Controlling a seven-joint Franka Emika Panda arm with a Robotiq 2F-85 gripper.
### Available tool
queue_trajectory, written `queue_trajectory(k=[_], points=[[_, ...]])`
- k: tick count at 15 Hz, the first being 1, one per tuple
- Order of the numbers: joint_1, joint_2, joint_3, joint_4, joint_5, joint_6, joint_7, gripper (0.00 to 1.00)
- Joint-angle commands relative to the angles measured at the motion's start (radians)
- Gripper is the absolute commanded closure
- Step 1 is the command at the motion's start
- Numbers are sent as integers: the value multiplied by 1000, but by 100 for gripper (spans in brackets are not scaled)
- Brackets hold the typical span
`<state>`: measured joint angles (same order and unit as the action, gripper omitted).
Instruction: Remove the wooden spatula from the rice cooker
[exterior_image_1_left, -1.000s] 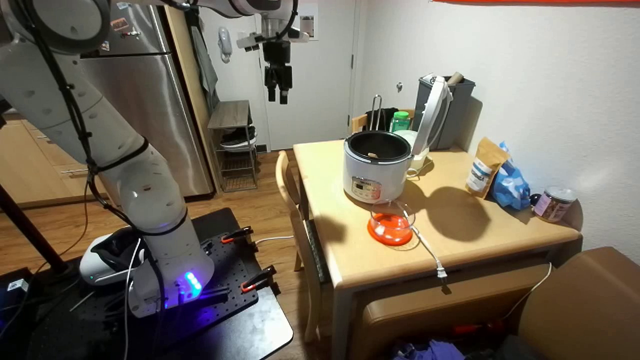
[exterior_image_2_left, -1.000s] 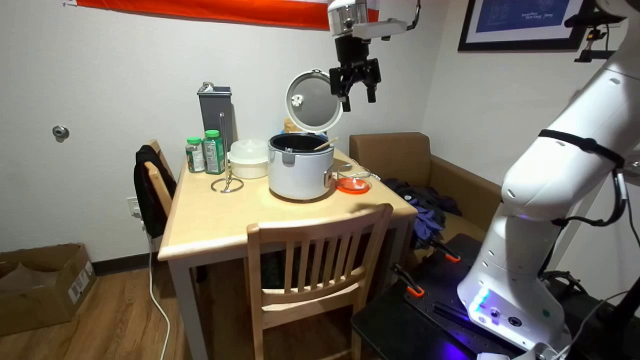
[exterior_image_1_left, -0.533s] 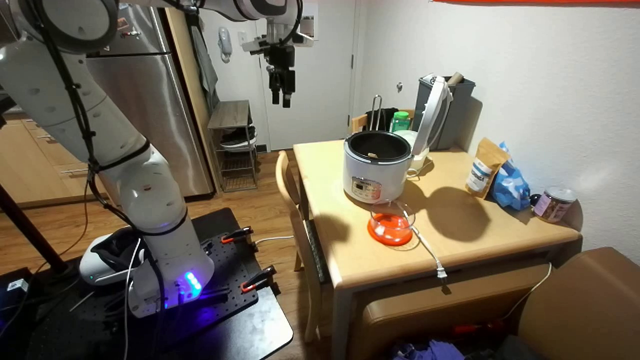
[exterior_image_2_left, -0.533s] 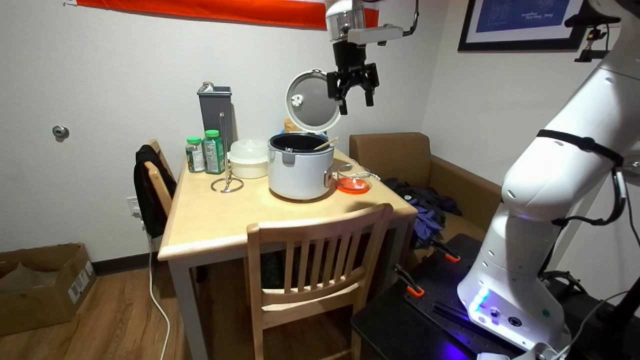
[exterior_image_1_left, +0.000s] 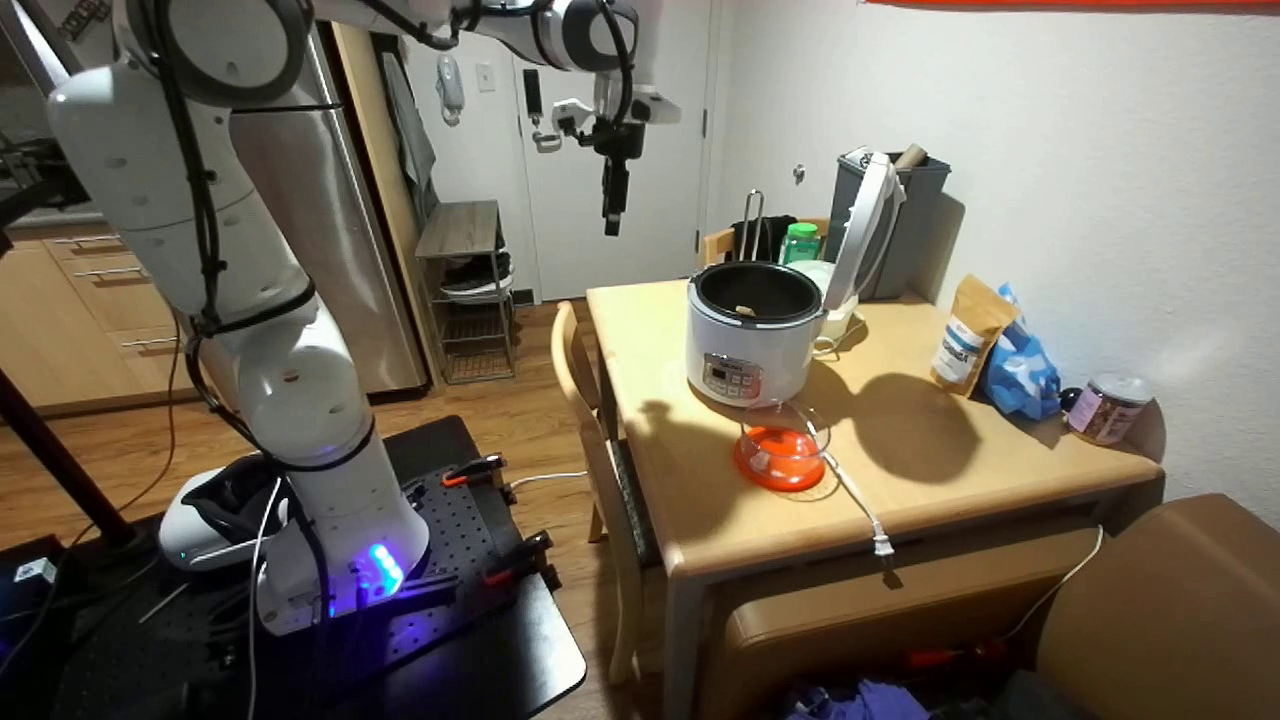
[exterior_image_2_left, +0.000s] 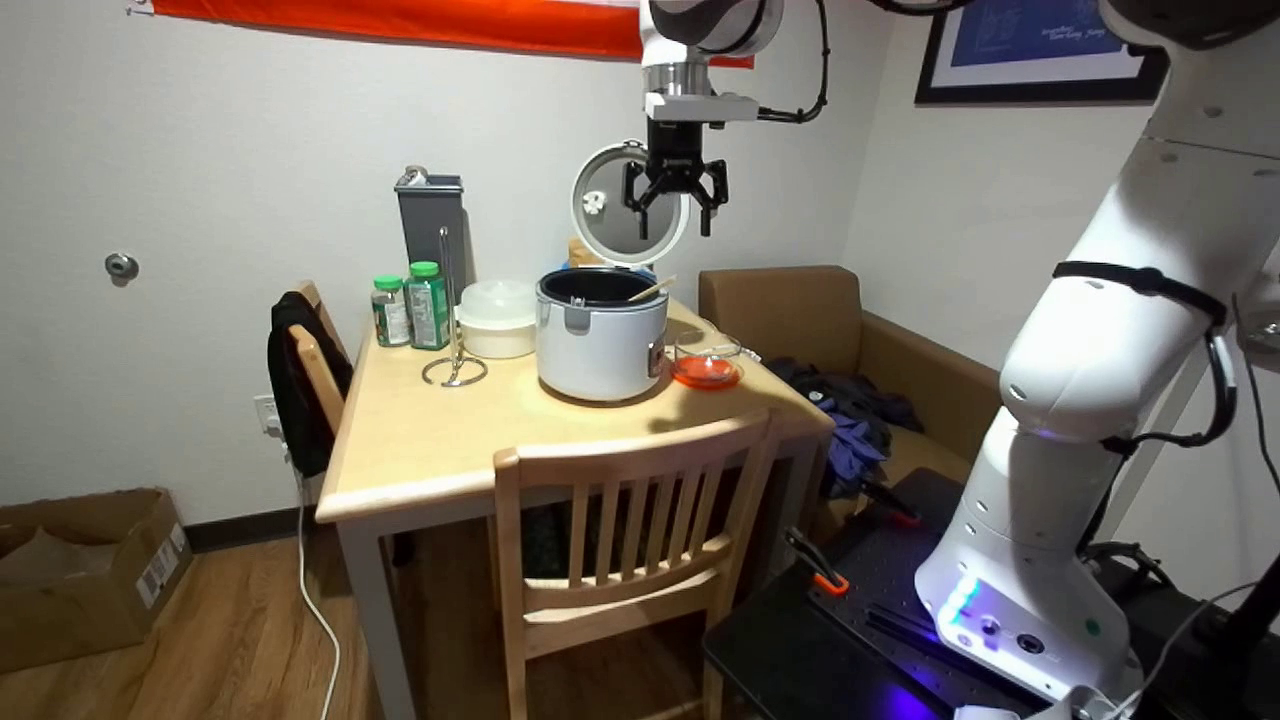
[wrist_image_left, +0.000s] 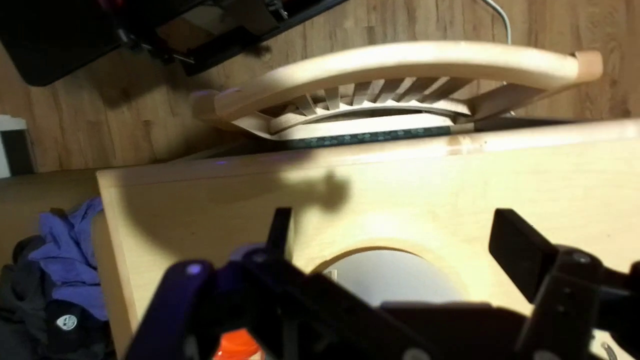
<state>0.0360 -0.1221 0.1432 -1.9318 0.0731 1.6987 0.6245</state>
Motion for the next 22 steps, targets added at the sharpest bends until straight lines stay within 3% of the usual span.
queue_trajectory(k=[1,4,7,8,13,17,22], points=[[-4,57,-33,36,52,156,85,0],[-3,58,-55,11,46,340,146,0],[1,20,-54,-55,-33,530,227,0],[2,63,-61,0,2,447,169,0],[3,62,-55,-17,-42,515,210,0],[-12,148,-68,35,-228,530,415,0],[-5,240,-129,101,-396,440,638,0]])
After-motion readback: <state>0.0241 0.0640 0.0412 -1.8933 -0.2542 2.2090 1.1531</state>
